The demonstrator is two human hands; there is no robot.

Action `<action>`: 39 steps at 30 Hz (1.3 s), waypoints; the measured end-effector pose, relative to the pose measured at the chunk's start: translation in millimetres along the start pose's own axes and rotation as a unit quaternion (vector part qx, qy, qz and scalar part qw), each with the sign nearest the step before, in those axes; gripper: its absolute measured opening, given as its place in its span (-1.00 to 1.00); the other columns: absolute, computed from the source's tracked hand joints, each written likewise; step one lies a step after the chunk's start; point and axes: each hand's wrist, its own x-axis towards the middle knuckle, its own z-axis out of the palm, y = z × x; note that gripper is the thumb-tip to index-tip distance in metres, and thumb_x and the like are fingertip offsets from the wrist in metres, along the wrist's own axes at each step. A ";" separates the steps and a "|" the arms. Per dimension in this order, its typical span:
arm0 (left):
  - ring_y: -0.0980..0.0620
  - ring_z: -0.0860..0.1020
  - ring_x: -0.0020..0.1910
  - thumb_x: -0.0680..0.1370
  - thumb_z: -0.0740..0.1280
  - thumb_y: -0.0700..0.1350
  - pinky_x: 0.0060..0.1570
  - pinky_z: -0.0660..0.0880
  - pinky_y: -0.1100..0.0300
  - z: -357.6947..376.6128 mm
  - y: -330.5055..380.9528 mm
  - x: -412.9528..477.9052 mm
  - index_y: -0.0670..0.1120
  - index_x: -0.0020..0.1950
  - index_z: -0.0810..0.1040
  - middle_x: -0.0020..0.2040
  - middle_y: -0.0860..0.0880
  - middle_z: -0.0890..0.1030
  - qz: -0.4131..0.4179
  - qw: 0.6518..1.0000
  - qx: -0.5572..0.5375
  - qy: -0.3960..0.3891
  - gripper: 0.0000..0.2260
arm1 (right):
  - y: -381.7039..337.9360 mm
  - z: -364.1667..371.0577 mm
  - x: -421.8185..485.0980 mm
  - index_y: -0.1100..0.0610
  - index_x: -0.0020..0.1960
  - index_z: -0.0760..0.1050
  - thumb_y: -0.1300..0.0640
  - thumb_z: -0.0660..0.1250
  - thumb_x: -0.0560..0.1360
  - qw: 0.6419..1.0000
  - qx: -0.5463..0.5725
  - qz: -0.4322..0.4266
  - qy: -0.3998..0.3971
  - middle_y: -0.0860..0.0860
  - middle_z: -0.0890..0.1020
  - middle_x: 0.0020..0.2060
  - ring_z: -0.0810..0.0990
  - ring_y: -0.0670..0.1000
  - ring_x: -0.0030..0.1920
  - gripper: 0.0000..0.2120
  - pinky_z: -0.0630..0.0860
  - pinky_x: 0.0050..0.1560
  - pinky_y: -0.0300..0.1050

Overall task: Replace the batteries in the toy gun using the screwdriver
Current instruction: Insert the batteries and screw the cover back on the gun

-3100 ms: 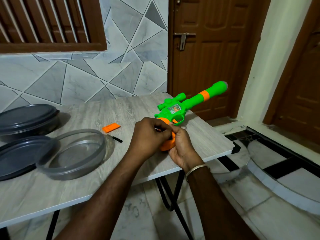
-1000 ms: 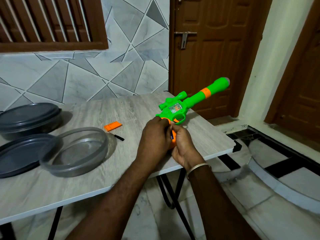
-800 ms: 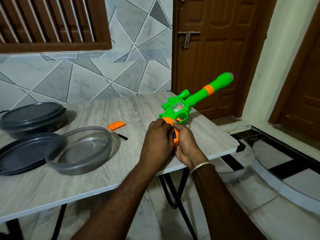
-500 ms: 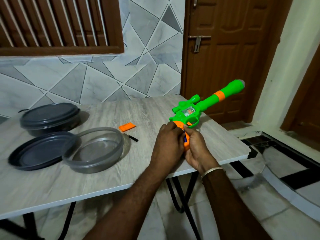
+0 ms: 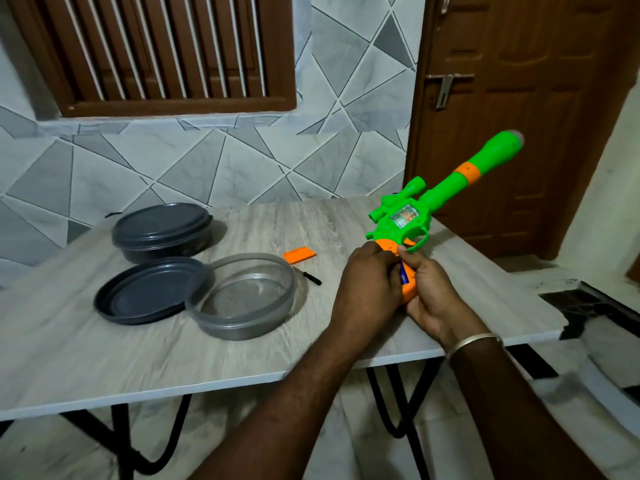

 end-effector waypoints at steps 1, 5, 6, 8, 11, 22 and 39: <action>-0.15 0.52 -0.14 0.49 0.32 -0.25 -0.17 0.36 0.11 -3.9 -1.9 2.9 -0.17 -0.08 0.68 -0.16 -0.18 0.55 0.002 1.000 -0.003 0.003 -0.86 | -0.7 3.8 2.5 0.17 0.30 0.49 0.12 0.16 0.64 1.000 0.002 -0.006 -0.008 0.10 0.69 0.04 0.69 0.01 -0.02 -0.71 0.60 0.09 -0.06; -0.17 0.54 -0.15 0.47 0.30 -0.24 -0.18 0.37 0.10 -17.2 -9.2 17.0 -0.20 -0.09 0.70 -0.16 -0.20 0.57 0.010 1.000 0.006 -0.028 -0.83 | 0.6 15.8 13.3 0.10 0.26 0.52 0.08 0.16 0.64 1.000 0.000 -0.003 -0.018 0.03 0.72 -0.04 0.71 -0.03 -0.10 -0.73 0.61 -0.03 -0.07; -0.16 0.55 -0.13 0.48 0.31 -0.24 -0.17 0.34 0.12 -21.6 -9.3 19.6 -0.19 -0.08 0.71 -0.14 -0.20 0.59 0.008 0.999 0.008 -0.043 -0.83 | 1.9 16.3 14.9 0.10 0.25 0.53 0.07 0.16 0.64 1.000 0.003 0.008 -0.019 0.03 0.72 -0.06 0.71 -0.03 -0.11 -0.73 0.61 -0.04 -0.06; -0.15 0.58 -0.07 0.49 0.36 -0.24 -0.11 0.38 0.11 -32.8 -12.7 27.2 -0.16 -0.02 0.73 -0.09 -0.20 0.64 -0.003 0.997 0.012 -0.071 -0.84 | 2.9 19.0 19.0 0.14 0.20 0.54 0.07 0.15 0.64 0.999 0.027 0.031 -0.026 0.06 0.73 -0.12 0.71 -0.02 -0.17 -0.73 0.64 -0.11 -0.07; -0.11 0.65 0.00 0.49 0.36 -0.20 0.01 0.43 0.17 -53.1 -33.6 49.4 -0.16 0.04 0.74 -0.02 -0.16 0.72 -0.033 0.997 0.021 -0.061 -0.80 | -1.0 24.1 24.0 0.22 0.16 0.52 0.05 0.15 0.64 0.996 0.064 0.062 -0.032 0.16 0.69 -0.20 0.69 0.04 -0.29 -0.70 0.65 -0.30 -0.08; -0.13 0.62 0.13 0.52 0.48 -0.08 0.09 0.50 0.11 -66.6 -124.7 97.4 -0.22 0.14 0.69 0.10 -0.18 0.69 -0.146 0.908 0.250 -0.303 -0.73 | 9.0 23.7 45.7 0.29 0.16 0.50 -0.03 0.12 0.64 0.994 0.024 0.095 -0.043 0.22 0.64 -0.16 0.59 0.10 -0.32 -0.60 0.58 -0.39 -0.13; -0.11 0.58 -0.12 0.53 0.46 0.04 -0.17 0.48 0.13 -60.4 -143.9 104.8 -0.22 -0.16 0.60 -0.11 -0.19 0.65 -0.167 0.923 0.255 -0.236 -0.69 | 19.3 14.6 48.1 0.27 0.17 0.52 -0.03 0.14 0.63 0.994 0.009 0.086 -0.060 0.21 0.65 -0.11 0.59 0.08 -0.32 -0.61 0.57 -0.37 -0.14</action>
